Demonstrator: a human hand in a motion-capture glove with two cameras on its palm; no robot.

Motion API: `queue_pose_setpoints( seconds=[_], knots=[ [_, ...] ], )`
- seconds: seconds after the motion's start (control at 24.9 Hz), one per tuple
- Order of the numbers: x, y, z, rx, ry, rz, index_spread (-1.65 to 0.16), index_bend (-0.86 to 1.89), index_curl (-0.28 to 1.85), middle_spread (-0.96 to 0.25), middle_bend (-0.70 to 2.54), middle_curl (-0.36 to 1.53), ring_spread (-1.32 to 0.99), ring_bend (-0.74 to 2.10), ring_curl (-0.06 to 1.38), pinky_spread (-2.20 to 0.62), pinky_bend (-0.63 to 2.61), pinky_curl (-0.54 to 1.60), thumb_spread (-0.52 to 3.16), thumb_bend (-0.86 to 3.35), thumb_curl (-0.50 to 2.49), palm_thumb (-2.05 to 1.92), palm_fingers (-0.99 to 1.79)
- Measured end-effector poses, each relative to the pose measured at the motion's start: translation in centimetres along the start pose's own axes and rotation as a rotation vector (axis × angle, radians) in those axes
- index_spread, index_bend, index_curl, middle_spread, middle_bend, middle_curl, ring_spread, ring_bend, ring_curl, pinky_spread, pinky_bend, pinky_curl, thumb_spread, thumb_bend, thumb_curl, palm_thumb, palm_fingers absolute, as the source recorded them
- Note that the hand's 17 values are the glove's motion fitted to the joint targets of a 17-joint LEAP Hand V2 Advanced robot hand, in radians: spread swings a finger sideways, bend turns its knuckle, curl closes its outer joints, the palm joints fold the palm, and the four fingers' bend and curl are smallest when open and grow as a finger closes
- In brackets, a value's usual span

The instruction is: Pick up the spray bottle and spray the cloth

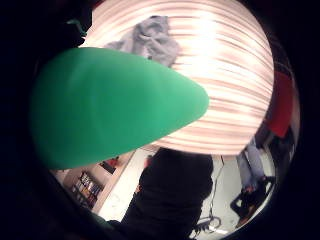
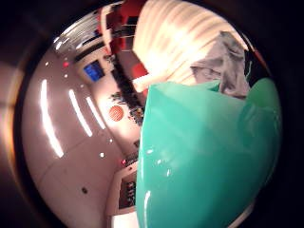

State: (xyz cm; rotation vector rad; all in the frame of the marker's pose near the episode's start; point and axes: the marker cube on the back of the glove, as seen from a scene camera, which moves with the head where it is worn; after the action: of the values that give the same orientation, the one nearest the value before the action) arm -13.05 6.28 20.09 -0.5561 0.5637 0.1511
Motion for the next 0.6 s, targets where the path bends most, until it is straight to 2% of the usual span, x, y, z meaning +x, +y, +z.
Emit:
queue_pose_setpoints(
  seconds=[0.28,0.44,0.6],
  knots=[
    [5.4,-1.1,2.1,-0.149,0.283,0.302,-0.23,0.18,0.54,-0.05,0.37,0.52,-0.11,0.45,0.44,0.06,0.15,0.23,0.56,-0.03,0.68,1.17,0.79],
    [8.0,-1.2,2.9,-0.152,0.413,0.389,-0.22,0.18,0.54,-0.05,0.37,0.52,-0.10,0.44,0.44,0.06,0.16,0.24,0.54,-0.03,0.69,1.16,0.80],
    [9.2,-0.7,3.8,-0.228,0.502,0.424,-0.22,0.18,0.54,-0.04,0.36,0.53,-0.10,0.44,0.45,0.05,0.17,0.26,0.53,-0.03,0.69,1.16,0.81]
  ],
)
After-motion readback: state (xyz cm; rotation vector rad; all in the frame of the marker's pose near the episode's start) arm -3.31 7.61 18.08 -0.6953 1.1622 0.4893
